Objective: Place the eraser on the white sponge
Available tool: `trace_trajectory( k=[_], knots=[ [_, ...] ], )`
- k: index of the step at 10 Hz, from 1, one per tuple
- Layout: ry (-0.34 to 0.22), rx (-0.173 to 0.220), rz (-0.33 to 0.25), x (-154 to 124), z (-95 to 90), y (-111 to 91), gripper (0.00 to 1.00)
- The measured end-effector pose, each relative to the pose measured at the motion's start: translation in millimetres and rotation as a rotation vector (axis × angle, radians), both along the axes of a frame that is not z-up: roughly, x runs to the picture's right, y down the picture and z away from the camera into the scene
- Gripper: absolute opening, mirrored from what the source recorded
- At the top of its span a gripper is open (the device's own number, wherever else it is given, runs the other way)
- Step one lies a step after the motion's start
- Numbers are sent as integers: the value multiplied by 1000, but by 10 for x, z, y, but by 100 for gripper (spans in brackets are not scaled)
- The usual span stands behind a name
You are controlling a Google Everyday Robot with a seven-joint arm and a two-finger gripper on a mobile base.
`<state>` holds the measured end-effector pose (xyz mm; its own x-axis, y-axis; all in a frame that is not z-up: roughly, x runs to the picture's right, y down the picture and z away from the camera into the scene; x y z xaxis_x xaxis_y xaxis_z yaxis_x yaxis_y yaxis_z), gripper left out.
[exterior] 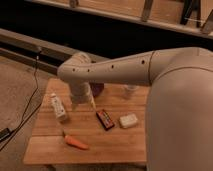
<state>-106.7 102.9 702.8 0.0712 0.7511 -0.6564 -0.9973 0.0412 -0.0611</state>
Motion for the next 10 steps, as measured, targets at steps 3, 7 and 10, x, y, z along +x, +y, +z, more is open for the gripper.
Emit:
trace_trajectory(
  k=[3, 7, 10],
  knots=[
    [18, 1, -47, 135, 30, 9, 65],
    [33, 8, -160, 482, 143, 6, 65],
    [-45, -5, -213, 630, 336, 46, 65]
  ],
)
